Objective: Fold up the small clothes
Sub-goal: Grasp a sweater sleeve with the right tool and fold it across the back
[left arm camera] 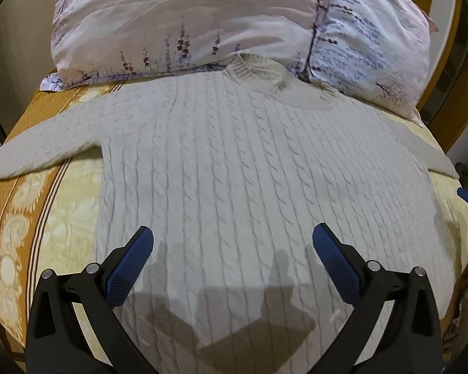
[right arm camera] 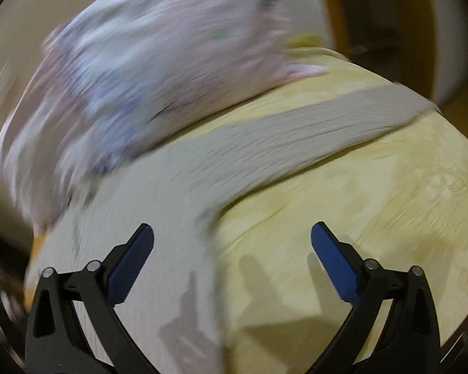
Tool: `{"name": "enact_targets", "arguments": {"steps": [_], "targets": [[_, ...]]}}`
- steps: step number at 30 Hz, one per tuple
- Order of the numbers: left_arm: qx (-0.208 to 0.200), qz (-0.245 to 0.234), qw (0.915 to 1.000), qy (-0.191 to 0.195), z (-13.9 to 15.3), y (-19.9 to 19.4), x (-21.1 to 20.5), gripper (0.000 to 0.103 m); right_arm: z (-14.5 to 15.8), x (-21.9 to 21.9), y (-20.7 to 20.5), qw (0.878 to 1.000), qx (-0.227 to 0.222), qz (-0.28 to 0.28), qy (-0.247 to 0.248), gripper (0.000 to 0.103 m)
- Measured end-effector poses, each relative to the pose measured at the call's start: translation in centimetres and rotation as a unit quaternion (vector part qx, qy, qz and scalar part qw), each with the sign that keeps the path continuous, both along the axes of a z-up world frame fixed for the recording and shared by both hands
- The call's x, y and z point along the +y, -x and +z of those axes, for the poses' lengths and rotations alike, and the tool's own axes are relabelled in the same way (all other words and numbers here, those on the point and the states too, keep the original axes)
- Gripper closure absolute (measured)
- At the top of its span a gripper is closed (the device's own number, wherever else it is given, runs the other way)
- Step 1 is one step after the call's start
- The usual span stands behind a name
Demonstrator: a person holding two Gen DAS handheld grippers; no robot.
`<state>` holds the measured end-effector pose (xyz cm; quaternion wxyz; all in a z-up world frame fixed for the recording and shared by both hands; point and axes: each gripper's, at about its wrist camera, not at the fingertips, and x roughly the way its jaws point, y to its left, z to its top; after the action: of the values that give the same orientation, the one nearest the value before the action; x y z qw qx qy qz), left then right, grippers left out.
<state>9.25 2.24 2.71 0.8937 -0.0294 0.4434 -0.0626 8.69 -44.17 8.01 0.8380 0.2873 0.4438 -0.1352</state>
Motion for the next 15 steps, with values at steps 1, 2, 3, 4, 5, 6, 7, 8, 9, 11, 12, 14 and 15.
{"name": "enact_targets", "arguments": {"steps": [1, 2, 3, 4, 5, 6, 7, 8, 9, 11, 12, 14, 15], "targets": [[0.001, 0.001, 1.0000, 0.005, 0.1, -0.5, 0.3, 0.001, -0.4, -1.4, -0.3, 1.000, 0.003, -0.018, -0.010, 0.017], [0.001, 0.002, 1.0000, 0.009, 0.1, -0.8, 0.4, 0.001, -1.0, -3.3, -0.7, 0.999, 0.004, -0.042, -0.024, 0.025], [-0.004, 0.000, 0.9998, 0.018, 0.3, -1.2, 0.6, 0.001, -1.6, -5.3, -1.1, 0.997, 0.005, -0.069, -0.040, 0.032], [-0.010, -0.002, 0.9997, 0.024, 0.5, -1.3, 0.7, 0.001, -2.0, -6.6, -1.4, 0.995, 0.008, -0.088, -0.049, 0.037], [-0.018, -0.006, 0.9994, 0.029, 0.7, -1.5, 0.7, 0.001, -2.3, -7.6, -1.9, 0.993, 0.011, -0.104, -0.057, 0.038], [-0.024, -0.009, 0.9993, 0.028, 0.8, -1.7, 0.7, 0.001, -2.7, -8.5, -2.2, 0.991, 0.014, -0.118, -0.063, 0.041], [-0.030, -0.012, 0.9993, 0.017, 1.0, -1.9, 0.5, 0.001, -3.1, -9.6, -2.5, 0.988, 0.018, -0.135, -0.071, 0.044], [-0.031, -0.014, 0.9994, 0.007, 1.1, -2.1, 0.3, 0.001, -3.4, -10.1, -2.8, 0.986, 0.019, -0.144, -0.077, 0.046], [-0.032, -0.016, 0.9994, -0.004, 1.2, -2.4, 0.1, 0.001, -3.6, -10.6, -3.1, 0.985, 0.017, -0.150, -0.083, 0.050], [-0.028, -0.019, 0.9993, -0.017, 1.1, -3.1, -0.4, 0.001, -3.6, -11.7, -3.8, 0.983, 0.013, -0.159, -0.085, 0.052], [-0.026, -0.020, 0.9993, -0.017, 1.1, -3.4, -0.4, 0.001, -3.6, -12.0, -4.0, 0.983, 0.013, -0.162, -0.087, 0.054], [-0.019, -0.021, 0.9995, -0.011, 0.8, -4.0, -0.5, 0.001, -3.7, -13.1, -4.5, 0.980, 0.009, -0.173, -0.093, 0.059], [-0.015, -0.021, 0.9997, -0.006, 0.7, -4.3, -0.5, 0.001, -3.8, -13.7, -4.7, 0.979, 0.008, -0.178, -0.096, 0.064]]}}
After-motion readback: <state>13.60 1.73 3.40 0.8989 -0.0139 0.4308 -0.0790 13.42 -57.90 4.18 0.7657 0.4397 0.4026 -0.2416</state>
